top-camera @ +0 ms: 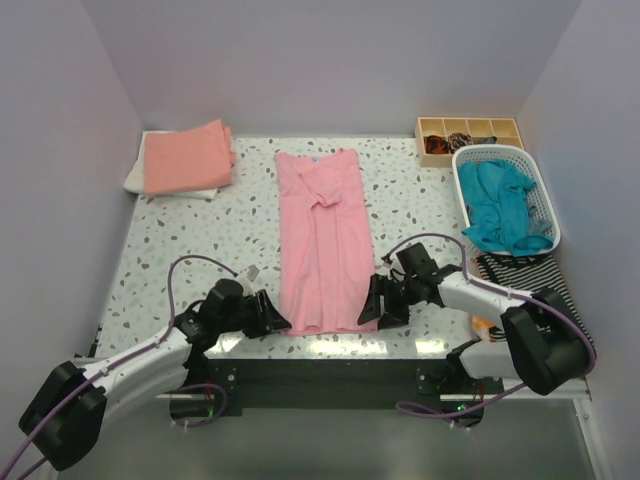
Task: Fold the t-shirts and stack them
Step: Grab the bottom of the folded rectangular tshirt with both arms
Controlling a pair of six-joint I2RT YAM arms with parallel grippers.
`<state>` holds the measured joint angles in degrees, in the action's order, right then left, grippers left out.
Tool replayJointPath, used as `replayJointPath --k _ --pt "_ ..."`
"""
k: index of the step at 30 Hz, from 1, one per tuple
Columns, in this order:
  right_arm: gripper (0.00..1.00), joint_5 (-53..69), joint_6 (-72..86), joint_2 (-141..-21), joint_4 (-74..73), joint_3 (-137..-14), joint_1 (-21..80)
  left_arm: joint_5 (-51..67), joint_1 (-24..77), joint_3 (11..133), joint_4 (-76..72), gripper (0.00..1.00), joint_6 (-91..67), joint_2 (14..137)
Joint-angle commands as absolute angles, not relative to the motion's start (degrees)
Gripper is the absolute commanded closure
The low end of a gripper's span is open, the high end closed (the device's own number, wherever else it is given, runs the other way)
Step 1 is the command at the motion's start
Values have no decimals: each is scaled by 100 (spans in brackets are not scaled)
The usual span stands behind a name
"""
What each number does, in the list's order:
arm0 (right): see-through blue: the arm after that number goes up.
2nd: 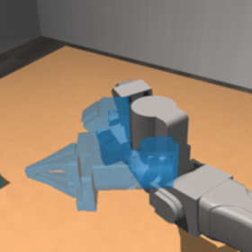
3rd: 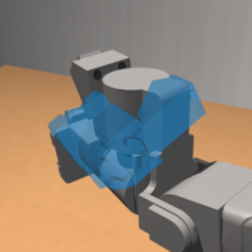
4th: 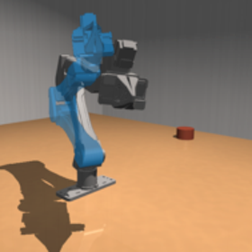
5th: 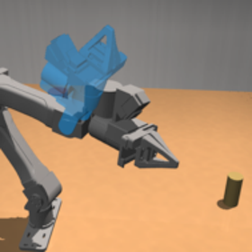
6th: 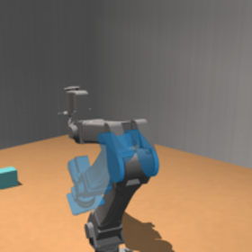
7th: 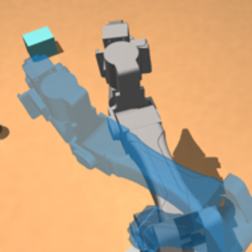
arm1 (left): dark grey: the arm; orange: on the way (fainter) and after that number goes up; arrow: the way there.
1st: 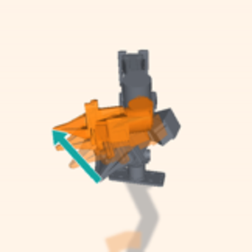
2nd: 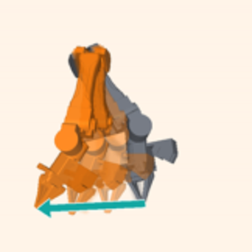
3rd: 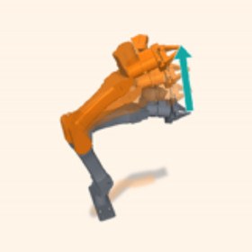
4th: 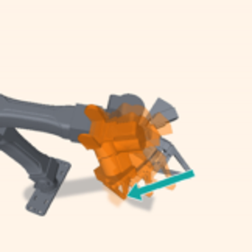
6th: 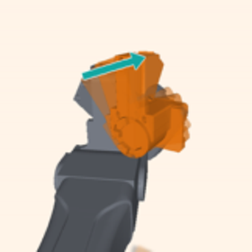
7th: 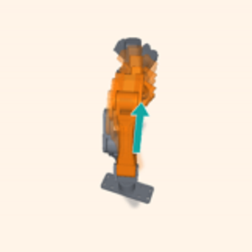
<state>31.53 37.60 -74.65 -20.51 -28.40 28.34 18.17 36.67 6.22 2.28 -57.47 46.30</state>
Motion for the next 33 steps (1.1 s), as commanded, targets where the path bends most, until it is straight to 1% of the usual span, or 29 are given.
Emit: replayJointPath --k 1,4,6,9,10,11,12,13,14,16,21,26,33 --pt "38 3085 3858 -7778 -1548 -2549 2830 1942 3726 369 203 58 -5774 4763" --pt "43 3155 3911 -7927 -1336 -2479 2830 1986 3727 317 97 58 -5809 4808" --pt "49 3182 3920 -8032 -1213 -2443 2839 2030 3744 255 -175 59 -5827 4913" --pt "59 3164 3885 -8112 -1169 -2443 2830 2039 3753 246 -369 68 -5836 5045" --pt "67 3147 3867 -8147 -1178 -2443 2830 2039 3753 246 -430 77 -5827 5071" --pt "72 3112 3858 -8139 -1195 -2443 2830 2048 3753 255 -465 83 -5827 5115" --pt "77 3077 3850 -8130 -1204 -2435 2830 2048 3753 264 -475 85 -5818 5141" --pt "86 3050 3832 -8112 -1213 -2435 2830 2048 3762 281 -457 95 -5801 5150" --pt "92 3041 3832 -8086 -1222 -2426 2830 2039 3762 325 -448 100 -5775 5150" --pt "100 3076 3815 -8034 -1187 -2417 2839 1969 3762 413 -309 100 -5670 5142" --pt "100 3190 3779 -7463 -1213 -2487 2830 1671 3762 1027 411 100 -5327 4975" --pt "100 3147 3595 -6988 -1581 -2838 2821 1503 3753 1651 685 100 -5168 4869" --pt "100 2883 3165 -6987 -1863 -3584 2821 1257 3762 2285 791 100 -4861 5229"
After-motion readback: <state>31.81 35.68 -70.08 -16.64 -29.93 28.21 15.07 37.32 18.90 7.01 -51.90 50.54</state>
